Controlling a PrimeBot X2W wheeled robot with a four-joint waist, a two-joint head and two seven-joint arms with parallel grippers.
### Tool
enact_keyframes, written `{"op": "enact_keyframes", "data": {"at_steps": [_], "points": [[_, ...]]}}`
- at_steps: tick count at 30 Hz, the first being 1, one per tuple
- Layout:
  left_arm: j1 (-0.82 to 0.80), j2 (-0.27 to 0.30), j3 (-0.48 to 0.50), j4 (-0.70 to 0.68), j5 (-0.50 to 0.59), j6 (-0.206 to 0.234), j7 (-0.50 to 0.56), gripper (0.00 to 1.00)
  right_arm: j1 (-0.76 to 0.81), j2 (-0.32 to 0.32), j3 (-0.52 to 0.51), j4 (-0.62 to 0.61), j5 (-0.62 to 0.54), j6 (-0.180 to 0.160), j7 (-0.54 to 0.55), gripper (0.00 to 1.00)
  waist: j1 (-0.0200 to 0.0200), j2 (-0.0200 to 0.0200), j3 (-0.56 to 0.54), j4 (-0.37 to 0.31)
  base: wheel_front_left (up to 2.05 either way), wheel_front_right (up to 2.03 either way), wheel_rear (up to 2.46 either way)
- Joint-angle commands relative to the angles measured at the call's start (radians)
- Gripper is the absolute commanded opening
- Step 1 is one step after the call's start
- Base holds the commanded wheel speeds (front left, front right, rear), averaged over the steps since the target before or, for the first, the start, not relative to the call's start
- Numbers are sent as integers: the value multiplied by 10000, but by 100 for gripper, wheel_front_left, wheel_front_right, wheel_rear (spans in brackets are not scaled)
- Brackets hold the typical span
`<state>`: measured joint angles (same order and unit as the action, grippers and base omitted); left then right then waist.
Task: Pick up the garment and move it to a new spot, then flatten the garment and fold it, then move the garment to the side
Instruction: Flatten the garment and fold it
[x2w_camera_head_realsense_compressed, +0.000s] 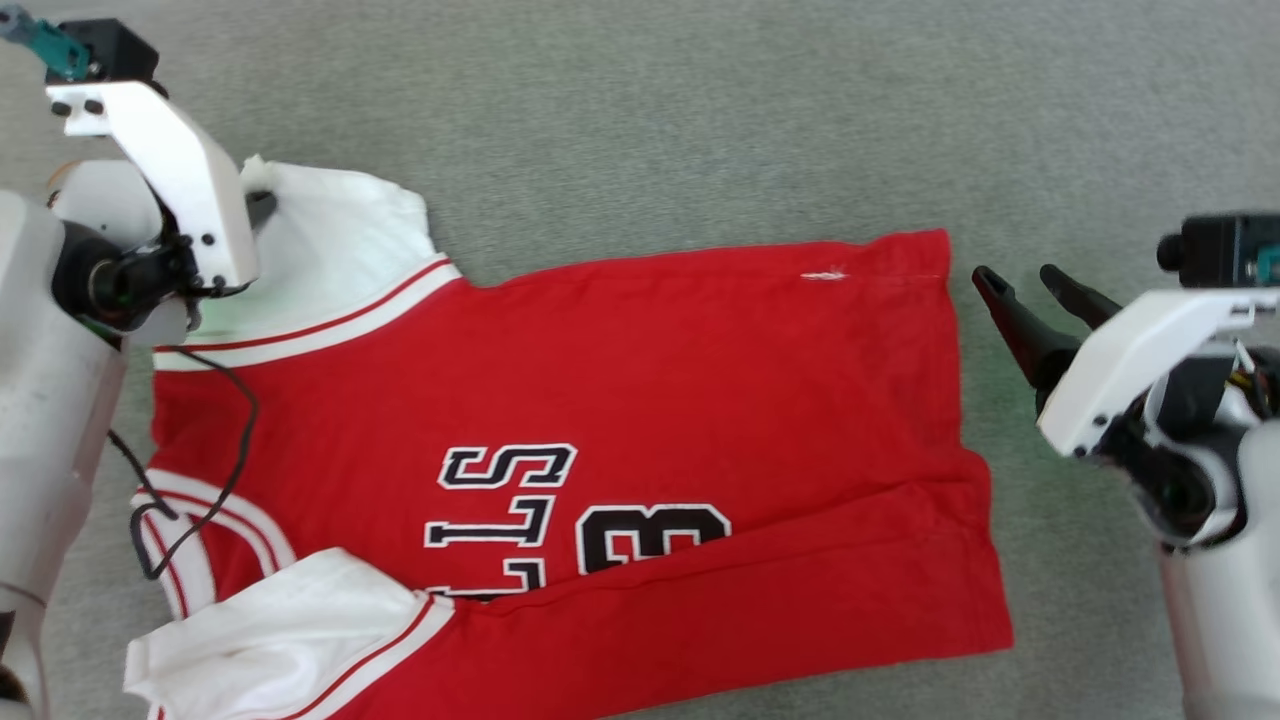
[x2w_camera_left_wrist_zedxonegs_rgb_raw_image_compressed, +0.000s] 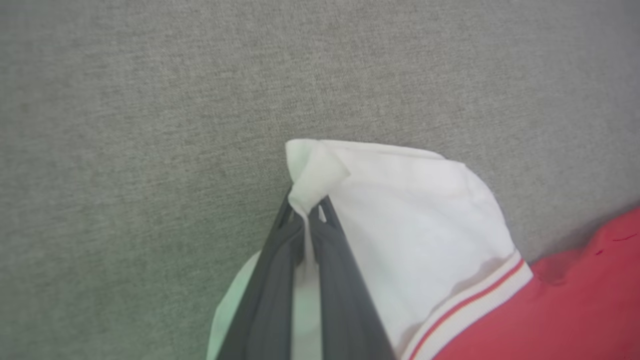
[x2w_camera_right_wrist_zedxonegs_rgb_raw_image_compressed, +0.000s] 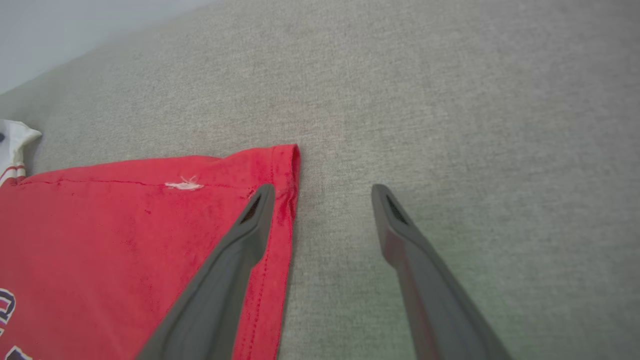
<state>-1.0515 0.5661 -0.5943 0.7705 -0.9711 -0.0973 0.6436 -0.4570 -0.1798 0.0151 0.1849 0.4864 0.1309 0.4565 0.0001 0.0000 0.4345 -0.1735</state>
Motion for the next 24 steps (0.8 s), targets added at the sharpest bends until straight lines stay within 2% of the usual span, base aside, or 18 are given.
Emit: {"op": "enact_keyframes", "data": {"at_steps": [1, 5, 14, 15, 16, 17, 18, 24], "points": [[-179, -78, 3, -4, 45, -42, -118, 0, -411, -90, -43, 290, 141, -4, 522, 100, -1, 0, -90, 275, 0, 0, 0], [-431, -372, -58, -207, 79, -123, -428, 0, -1456, -253, -205, 1100, 229, -4, 2171, 100, -1, 0, -72, 738, 0, 0, 0], [-657, -710, -314, -589, 120, -241, -721, 0, -2588, -61, -137, 2894, -511, -4, 4315, 100, -1, 0, 105, 1333, 0, 0, 0], [-652, -722, -329, -611, 109, -255, -757, 0, -2607, -13, -108, 3056, -574, -4, 4456, 80, -1, 0, 119, 1359, 0, 0, 0], [-651, -733, -342, -629, 92, -269, -773, 0, -2617, 34, -74, 3222, -607, -2, 4652, 42, -1, 0, 131, 1380, 0, 0, 0], [-643, -738, -355, -638, 72, -266, -793, 0, -2641, 66, -22, 3315, -650, -2, 4740, 18, -1, 0, 138, 1399, 0, 0, 0], [-621, -740, -368, -632, 50, -277, -832, 0, -2657, 95, -23, 3367, -642, -2, 4751, 0, -1, 0, 137, 1416, 0, 0, 0], [-354, -830, -337, -575, -190, -318, -1106, 0, -2833, -139, 53, 3262, -710, -2, 4498, 0, -1, 0, -113, 1499, 0, 0, 0]]}}
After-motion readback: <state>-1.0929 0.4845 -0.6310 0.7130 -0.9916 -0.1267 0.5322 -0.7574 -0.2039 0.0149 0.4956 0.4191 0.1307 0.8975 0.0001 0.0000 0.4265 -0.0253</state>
